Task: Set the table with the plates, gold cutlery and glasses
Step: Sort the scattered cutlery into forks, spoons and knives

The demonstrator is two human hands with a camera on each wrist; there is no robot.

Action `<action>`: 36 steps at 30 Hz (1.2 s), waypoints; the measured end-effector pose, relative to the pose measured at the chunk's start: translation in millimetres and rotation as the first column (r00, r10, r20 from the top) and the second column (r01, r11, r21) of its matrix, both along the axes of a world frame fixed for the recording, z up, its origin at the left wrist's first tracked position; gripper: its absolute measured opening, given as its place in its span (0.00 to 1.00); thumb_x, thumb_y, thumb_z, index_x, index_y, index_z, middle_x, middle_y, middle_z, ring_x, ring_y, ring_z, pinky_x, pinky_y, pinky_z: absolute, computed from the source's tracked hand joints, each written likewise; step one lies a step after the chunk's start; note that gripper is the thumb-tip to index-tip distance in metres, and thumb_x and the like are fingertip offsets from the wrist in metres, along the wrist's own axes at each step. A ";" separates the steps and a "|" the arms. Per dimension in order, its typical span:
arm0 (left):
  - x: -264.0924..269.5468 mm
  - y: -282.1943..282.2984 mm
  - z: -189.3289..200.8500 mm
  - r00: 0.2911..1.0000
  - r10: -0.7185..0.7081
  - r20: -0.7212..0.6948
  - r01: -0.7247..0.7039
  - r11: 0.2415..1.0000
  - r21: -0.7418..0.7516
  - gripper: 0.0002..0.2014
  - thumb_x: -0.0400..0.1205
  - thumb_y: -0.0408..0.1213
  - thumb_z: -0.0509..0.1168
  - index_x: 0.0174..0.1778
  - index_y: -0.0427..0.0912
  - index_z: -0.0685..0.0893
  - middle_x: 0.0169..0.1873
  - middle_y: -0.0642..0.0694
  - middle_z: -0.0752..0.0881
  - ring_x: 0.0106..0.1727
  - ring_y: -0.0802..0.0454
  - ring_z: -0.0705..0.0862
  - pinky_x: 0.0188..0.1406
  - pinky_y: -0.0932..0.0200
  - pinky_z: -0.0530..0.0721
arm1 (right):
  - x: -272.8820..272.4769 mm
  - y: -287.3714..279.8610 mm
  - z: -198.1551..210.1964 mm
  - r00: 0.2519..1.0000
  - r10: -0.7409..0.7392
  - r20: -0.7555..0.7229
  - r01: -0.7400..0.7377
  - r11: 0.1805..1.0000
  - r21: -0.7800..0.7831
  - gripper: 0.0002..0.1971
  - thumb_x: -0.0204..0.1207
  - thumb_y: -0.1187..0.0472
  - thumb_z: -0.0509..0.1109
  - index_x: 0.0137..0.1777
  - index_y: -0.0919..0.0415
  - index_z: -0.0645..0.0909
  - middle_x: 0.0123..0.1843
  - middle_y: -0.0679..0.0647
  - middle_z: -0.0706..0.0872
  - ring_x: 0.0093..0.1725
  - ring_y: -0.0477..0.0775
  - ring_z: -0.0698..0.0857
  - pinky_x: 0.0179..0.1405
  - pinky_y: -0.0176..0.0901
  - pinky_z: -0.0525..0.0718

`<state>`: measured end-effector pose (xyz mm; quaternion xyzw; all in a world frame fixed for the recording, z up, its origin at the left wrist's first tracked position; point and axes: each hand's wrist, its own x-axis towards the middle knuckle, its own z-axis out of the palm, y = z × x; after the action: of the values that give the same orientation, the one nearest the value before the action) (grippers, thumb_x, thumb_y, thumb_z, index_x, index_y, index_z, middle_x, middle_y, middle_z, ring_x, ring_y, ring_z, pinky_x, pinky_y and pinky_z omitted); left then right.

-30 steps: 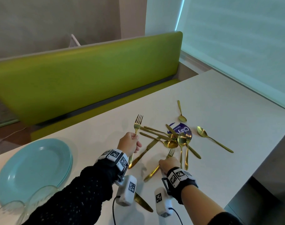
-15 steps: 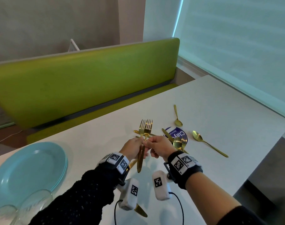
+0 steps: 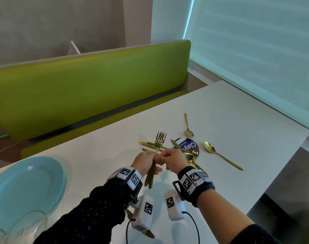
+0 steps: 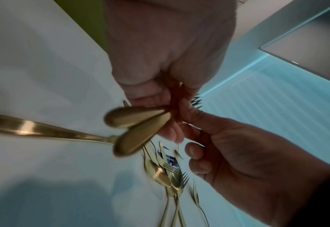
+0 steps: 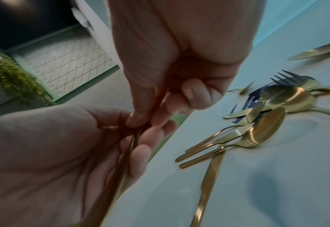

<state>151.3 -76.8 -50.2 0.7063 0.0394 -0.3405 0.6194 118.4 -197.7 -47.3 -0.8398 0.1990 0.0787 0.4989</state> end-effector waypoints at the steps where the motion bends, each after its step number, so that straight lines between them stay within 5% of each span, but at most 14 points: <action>1: 1.3 -2.0 -1.1 1.000 0.001 0.021 -0.001 1.000 0.024 0.14 0.85 0.37 0.53 0.47 0.35 0.82 0.34 0.40 0.87 0.29 0.47 0.83 0.29 0.58 0.82 | -0.4 -2.5 -1.2 1.000 -0.003 -0.006 0.003 1.000 0.019 0.09 0.72 0.57 0.76 0.32 0.54 0.81 0.30 0.46 0.84 0.23 0.40 0.75 0.19 0.27 0.71; 5: 8.8 -6.7 -8.5 0.995 0.069 0.074 -0.078 0.989 0.125 0.15 0.87 0.37 0.50 0.38 0.39 0.77 0.27 0.45 0.78 0.23 0.51 0.72 0.23 0.61 0.70 | -5.4 -25.9 -10.4 0.993 -0.106 -0.060 0.107 0.994 0.014 0.10 0.72 0.52 0.75 0.34 0.55 0.81 0.30 0.46 0.84 0.24 0.44 0.75 0.19 0.30 0.72; 9: 17.0 -3.9 -12.6 0.991 0.123 0.057 -0.131 0.977 0.167 0.14 0.87 0.38 0.49 0.38 0.40 0.75 0.26 0.47 0.72 0.23 0.52 0.66 0.22 0.61 0.64 | -17.4 -71.3 -30.1 0.935 -0.278 -0.222 0.204 0.930 -0.305 0.11 0.76 0.52 0.69 0.37 0.57 0.83 0.35 0.51 0.86 0.35 0.50 0.83 0.38 0.42 0.84; 13: 22.5 -6.1 -14.6 0.995 0.084 0.046 -0.091 0.973 0.210 0.15 0.87 0.39 0.49 0.38 0.42 0.75 0.28 0.46 0.72 0.26 0.51 0.67 0.23 0.61 0.67 | -25.2 -95.4 -49.6 0.865 -0.347 -0.362 0.149 0.867 -0.475 0.16 0.79 0.49 0.63 0.40 0.61 0.80 0.39 0.55 0.84 0.40 0.55 0.81 0.32 0.39 0.71; 17: 24.1 -11.9 -14.8 0.997 0.054 0.061 -0.067 0.968 0.240 0.15 0.87 0.37 0.48 0.37 0.43 0.74 0.30 0.47 0.72 0.33 0.48 0.69 0.34 0.48 0.75 | -22.0 -92.3 -61.9 0.839 -0.400 -0.369 0.206 0.861 -0.465 0.15 0.78 0.50 0.66 0.42 0.62 0.79 0.34 0.54 0.81 0.34 0.52 0.79 0.30 0.38 0.73; 21: 23.1 -13.2 -15.6 0.994 0.092 0.065 -0.104 0.972 0.209 0.15 0.87 0.40 0.49 0.37 0.42 0.74 0.28 0.46 0.73 0.26 0.52 0.68 0.24 0.60 0.68 | -21.7 -92.2 -67.9 0.806 -0.445 -0.390 0.258 0.858 -0.445 0.09 0.78 0.58 0.67 0.43 0.66 0.80 0.39 0.59 0.82 0.39 0.57 0.80 0.35 0.41 0.77; 25: 23.9 -11.0 -13.8 0.994 0.091 0.053 -0.099 0.976 0.192 0.14 0.87 0.40 0.50 0.38 0.42 0.74 0.28 0.46 0.74 0.24 0.53 0.68 0.24 0.61 0.68 | -24.4 -97.9 -70.5 0.791 -0.448 -0.416 0.276 0.869 -0.411 0.14 0.77 0.58 0.68 0.31 0.62 0.73 0.33 0.56 0.80 0.36 0.55 0.81 0.23 0.38 0.71; 28: 25.2 -9.0 -13.4 0.994 0.101 0.034 -0.106 0.979 0.176 0.13 0.87 0.38 0.50 0.40 0.40 0.75 0.29 0.46 0.74 0.25 0.54 0.69 0.24 0.62 0.68 | -26.8 -98.4 -68.0 0.794 -0.444 -0.416 0.283 0.875 -0.394 0.14 0.78 0.57 0.67 0.32 0.62 0.73 0.36 0.56 0.82 0.40 0.56 0.82 0.33 0.39 0.78; 32: 25.0 -7.1 -12.6 0.995 0.095 0.029 -0.099 0.979 0.181 0.09 0.87 0.35 0.52 0.48 0.37 0.76 0.30 0.45 0.77 0.27 0.52 0.72 0.26 0.61 0.72 | -24.0 -96.8 -53.1 0.838 -0.429 -0.337 0.269 0.862 -0.429 0.12 0.80 0.56 0.63 0.43 0.64 0.80 0.41 0.58 0.84 0.40 0.56 0.82 0.40 0.44 0.82; 36: 25.7 -5.3 -5.5 0.996 0.086 0.027 -0.090 0.980 0.180 0.08 0.86 0.33 0.52 0.52 0.36 0.77 0.32 0.45 0.78 0.29 0.53 0.75 0.29 0.62 0.74 | -11.1 -77.1 -22.5 0.949 -0.247 -0.196 0.198 0.950 -0.243 0.13 0.82 0.55 0.62 0.39 0.60 0.80 0.32 0.53 0.80 0.30 0.49 0.77 0.28 0.37 0.77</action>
<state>177.0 -82.1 -55.7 0.7604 0.0955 -0.3012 0.5674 107.3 -274.9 -69.8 -0.8476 0.3553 0.0931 0.3829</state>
